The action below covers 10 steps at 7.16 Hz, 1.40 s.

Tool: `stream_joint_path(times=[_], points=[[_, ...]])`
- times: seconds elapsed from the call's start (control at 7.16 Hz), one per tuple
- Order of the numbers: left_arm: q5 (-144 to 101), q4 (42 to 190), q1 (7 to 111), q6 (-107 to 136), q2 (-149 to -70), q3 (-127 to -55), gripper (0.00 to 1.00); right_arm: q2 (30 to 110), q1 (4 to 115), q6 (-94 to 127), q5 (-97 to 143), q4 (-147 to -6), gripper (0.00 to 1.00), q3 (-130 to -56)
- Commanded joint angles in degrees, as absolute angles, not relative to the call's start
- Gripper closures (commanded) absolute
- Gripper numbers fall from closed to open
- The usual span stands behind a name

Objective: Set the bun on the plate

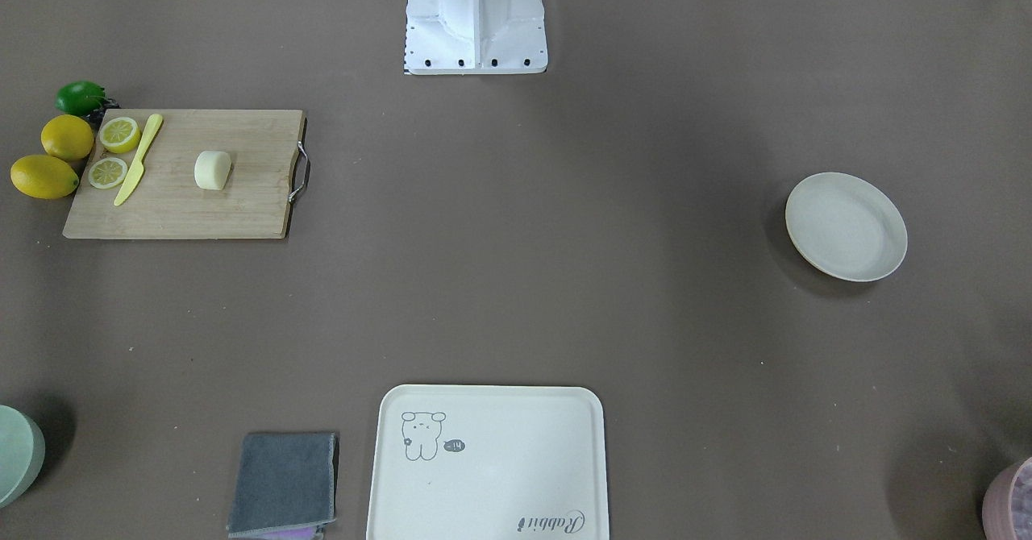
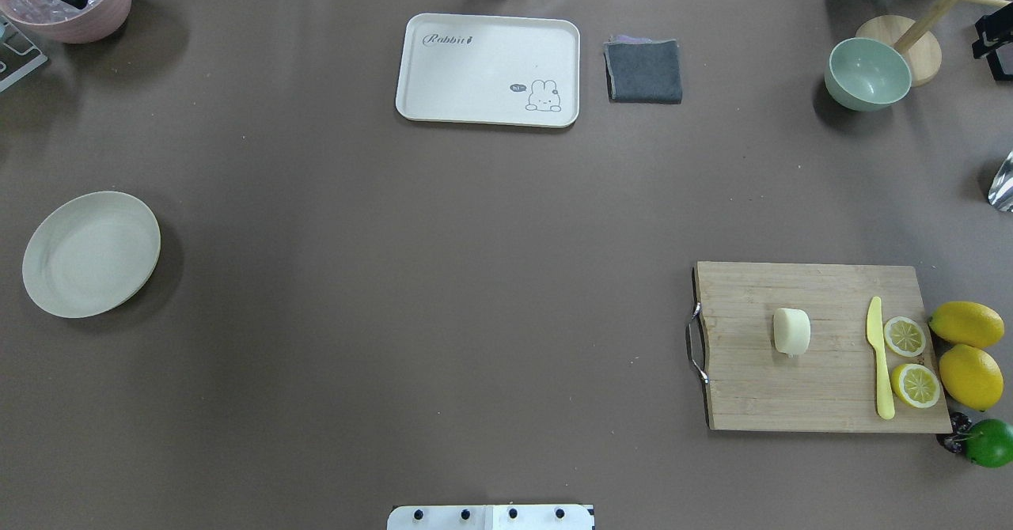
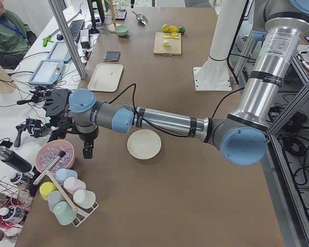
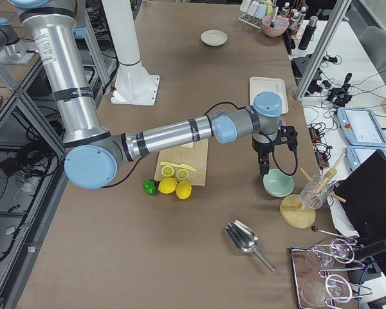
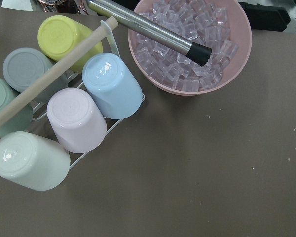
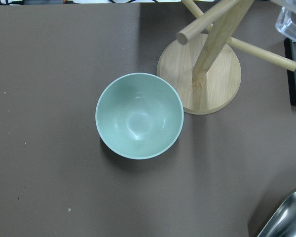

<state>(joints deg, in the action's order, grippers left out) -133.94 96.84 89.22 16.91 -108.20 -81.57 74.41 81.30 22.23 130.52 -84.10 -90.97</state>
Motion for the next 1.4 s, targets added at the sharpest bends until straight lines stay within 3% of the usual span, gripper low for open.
stream_joint_path(times=[0.0, 1.26], points=[[-133.9, 96.2, 88.9, 17.0, -108.2, -81.8, 0.02, 74.3, 81.3, 22.3, 130.6, -84.1, 0.0, -91.1], [-133.8, 96.8, 89.0, 16.3, -106.7, -82.1, 0.02, 74.3, 81.2, 22.3, 131.0, -84.5, 0.0, -91.5]])
